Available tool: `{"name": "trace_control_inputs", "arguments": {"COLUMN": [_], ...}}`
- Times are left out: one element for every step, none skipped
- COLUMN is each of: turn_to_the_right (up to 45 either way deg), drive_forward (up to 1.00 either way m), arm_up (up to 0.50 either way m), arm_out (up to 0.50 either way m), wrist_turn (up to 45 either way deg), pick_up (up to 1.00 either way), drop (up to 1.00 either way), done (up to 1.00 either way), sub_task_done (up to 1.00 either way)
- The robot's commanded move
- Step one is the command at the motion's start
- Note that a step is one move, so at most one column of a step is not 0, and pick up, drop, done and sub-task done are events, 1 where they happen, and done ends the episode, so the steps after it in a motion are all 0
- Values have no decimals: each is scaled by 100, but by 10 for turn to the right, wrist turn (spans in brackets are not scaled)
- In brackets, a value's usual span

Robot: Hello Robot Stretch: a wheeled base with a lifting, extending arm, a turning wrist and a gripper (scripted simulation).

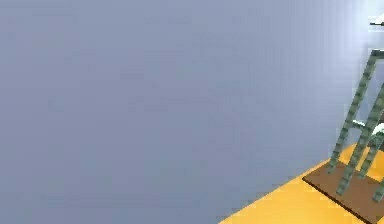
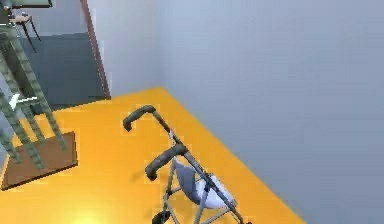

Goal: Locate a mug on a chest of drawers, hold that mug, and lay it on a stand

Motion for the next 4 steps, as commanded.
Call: {"name": "trace_control_inputs", "arguments": {"turn_to_the_right": [330, 0, 240, 0], "drive_forward": [0, 30, 0, 70], "arm_up": [0, 0, 0, 0], "arm_out": [0, 0, 0, 0], "wrist_turn": [0, 0, 0, 0], "pick_up": [0, 0, 0, 0], "drop": [0, 0, 0, 0], "done": [0, 0, 0, 0], "sub_task_done": [0, 0, 0, 0]}}
